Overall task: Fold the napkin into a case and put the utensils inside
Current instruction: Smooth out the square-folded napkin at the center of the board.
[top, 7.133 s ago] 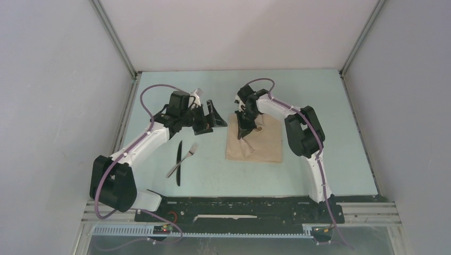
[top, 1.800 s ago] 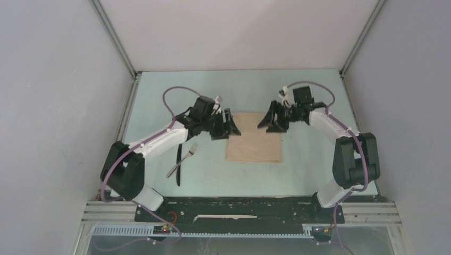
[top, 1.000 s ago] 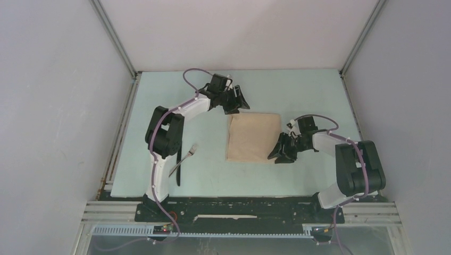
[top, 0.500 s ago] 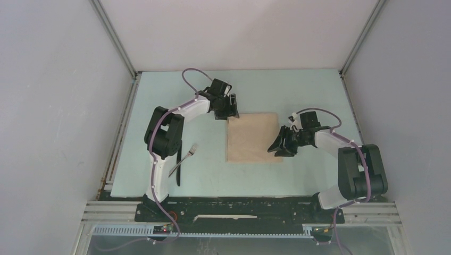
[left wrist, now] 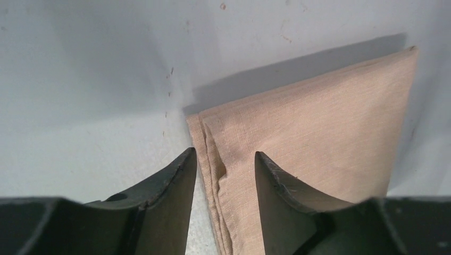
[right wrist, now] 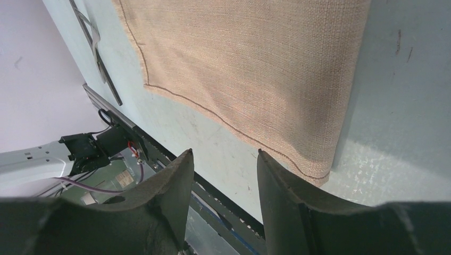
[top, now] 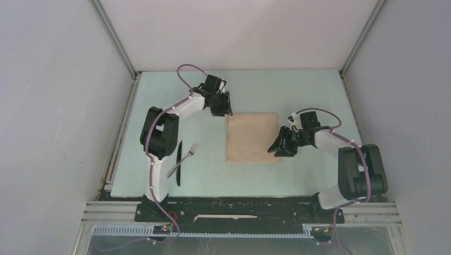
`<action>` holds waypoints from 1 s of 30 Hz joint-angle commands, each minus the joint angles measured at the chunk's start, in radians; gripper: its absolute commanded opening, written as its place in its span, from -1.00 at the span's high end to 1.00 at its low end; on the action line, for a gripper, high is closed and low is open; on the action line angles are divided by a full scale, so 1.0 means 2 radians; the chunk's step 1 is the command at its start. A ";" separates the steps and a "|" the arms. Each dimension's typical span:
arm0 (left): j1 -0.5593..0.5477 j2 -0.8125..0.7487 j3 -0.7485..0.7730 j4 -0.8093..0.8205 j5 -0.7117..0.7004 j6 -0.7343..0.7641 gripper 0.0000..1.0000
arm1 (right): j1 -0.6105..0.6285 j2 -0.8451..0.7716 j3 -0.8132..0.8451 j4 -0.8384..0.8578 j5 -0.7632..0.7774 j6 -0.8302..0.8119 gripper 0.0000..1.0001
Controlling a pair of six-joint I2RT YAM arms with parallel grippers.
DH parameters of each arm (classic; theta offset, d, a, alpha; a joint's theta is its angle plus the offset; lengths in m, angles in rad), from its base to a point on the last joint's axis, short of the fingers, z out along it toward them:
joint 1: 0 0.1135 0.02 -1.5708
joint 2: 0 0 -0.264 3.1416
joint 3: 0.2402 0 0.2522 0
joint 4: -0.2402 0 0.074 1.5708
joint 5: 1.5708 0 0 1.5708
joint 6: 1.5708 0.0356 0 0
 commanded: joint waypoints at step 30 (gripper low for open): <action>0.011 0.033 0.033 0.013 0.041 -0.005 0.50 | 0.005 -0.012 0.014 0.003 -0.009 -0.014 -0.16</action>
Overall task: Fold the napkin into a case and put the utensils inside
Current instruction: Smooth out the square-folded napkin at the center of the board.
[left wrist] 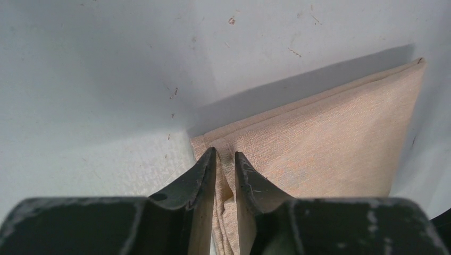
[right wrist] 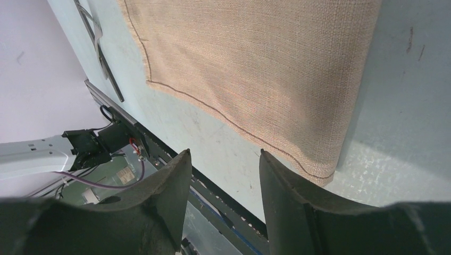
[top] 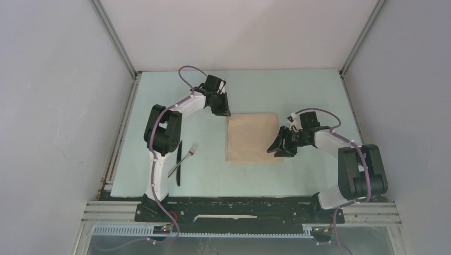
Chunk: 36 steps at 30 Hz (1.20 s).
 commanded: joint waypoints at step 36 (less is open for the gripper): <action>0.003 -0.065 -0.056 -0.015 -0.064 -0.016 1.00 | 0.016 0.021 0.014 0.028 0.015 -0.003 -0.21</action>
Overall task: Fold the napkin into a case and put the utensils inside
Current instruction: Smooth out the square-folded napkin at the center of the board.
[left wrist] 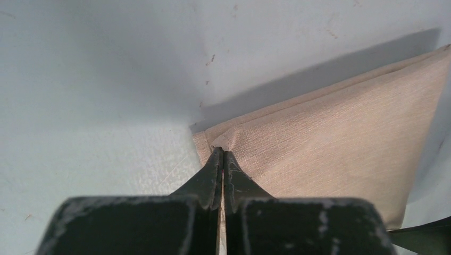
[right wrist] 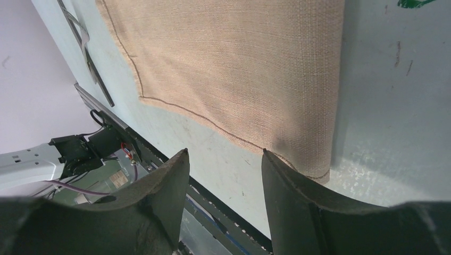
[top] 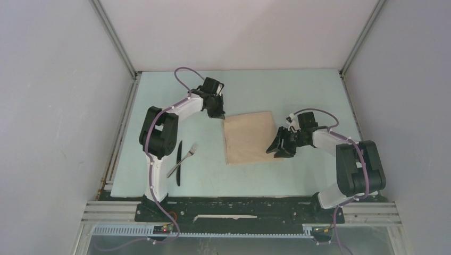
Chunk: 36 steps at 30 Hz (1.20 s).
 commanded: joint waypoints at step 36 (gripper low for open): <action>0.016 -0.036 -0.052 -0.018 -0.050 -0.019 1.00 | -0.021 0.054 0.024 0.033 0.025 0.014 -0.23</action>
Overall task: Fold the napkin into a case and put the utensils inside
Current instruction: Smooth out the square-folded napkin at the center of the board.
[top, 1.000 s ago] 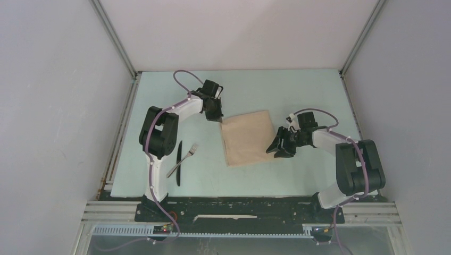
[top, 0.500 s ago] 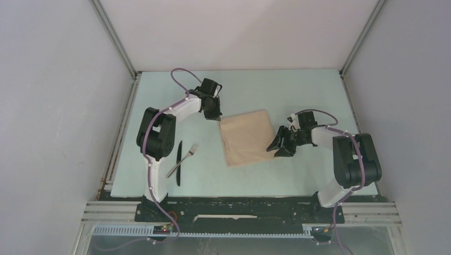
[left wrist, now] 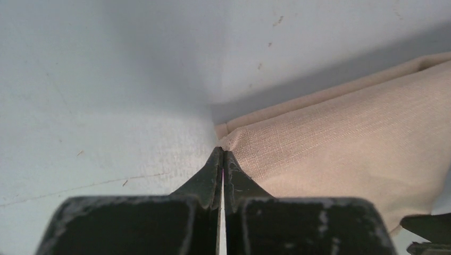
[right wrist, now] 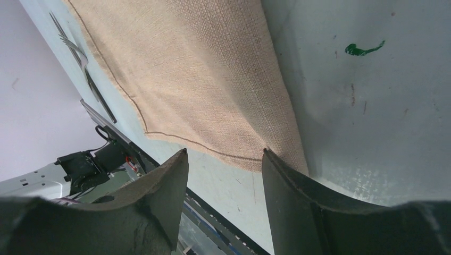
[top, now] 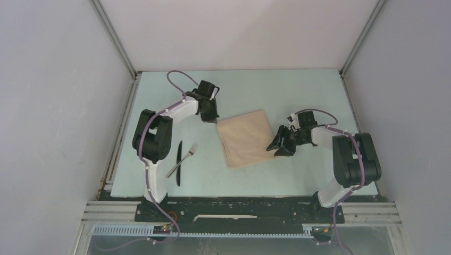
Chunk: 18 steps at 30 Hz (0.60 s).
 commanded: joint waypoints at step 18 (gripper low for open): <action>-0.028 -0.105 -0.059 0.035 0.060 -0.049 -0.06 | 0.001 -0.019 0.025 0.028 -0.057 0.004 -0.43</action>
